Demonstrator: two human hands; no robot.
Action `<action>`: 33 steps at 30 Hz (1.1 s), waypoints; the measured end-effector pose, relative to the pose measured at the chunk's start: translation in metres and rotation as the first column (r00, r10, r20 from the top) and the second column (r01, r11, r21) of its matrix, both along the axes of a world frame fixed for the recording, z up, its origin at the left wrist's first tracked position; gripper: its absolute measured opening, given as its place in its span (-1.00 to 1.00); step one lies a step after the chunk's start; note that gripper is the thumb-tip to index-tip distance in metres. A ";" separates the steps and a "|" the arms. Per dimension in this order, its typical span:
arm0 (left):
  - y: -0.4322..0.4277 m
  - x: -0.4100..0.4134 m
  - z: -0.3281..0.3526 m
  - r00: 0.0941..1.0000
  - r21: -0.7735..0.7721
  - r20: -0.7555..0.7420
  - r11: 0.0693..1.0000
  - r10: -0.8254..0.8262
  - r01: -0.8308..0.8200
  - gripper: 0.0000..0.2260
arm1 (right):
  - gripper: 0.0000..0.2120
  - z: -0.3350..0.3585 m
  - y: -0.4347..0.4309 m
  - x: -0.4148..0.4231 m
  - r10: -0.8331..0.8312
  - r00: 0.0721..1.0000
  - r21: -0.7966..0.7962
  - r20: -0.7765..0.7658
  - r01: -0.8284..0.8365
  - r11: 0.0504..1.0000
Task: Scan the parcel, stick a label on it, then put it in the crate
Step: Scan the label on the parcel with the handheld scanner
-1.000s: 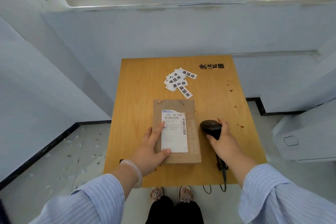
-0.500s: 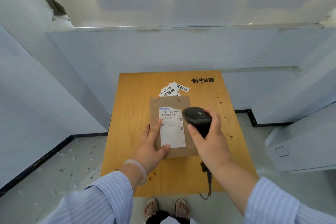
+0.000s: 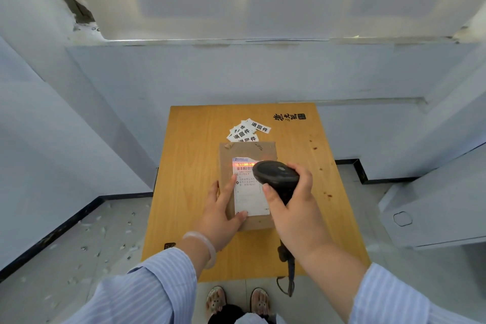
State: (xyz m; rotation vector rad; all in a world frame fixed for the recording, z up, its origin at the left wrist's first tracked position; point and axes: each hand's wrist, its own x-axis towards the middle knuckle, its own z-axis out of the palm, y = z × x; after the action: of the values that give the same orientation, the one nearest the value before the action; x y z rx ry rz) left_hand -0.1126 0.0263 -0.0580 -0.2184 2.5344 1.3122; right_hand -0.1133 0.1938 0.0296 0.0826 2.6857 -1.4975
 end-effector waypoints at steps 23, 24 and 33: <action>-0.011 -0.001 0.003 0.997 0.003 0.071 1.000 0.004 -0.004 -0.27 | -0.43 -0.021 0.021 -0.009 -0.046 0.989 0.055 0.138 0.039 0.998; -0.014 0.000 0.001 0.997 0.003 0.081 1.000 -0.006 0.006 -0.26 | -0.42 -0.029 0.026 -0.013 -0.067 0.985 0.055 0.161 0.059 0.997; -0.022 0.021 -0.015 0.986 0.007 0.157 0.998 -0.061 0.060 -0.27 | -0.42 -0.089 0.049 -0.046 -0.159 0.924 0.232 0.348 0.080 0.969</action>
State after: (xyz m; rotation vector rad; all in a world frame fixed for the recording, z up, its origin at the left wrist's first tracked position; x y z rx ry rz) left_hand -0.0917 0.0039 -0.0731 -0.2328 2.3890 1.2247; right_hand -0.1591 0.2427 -0.0596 0.4947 2.5568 -1.0790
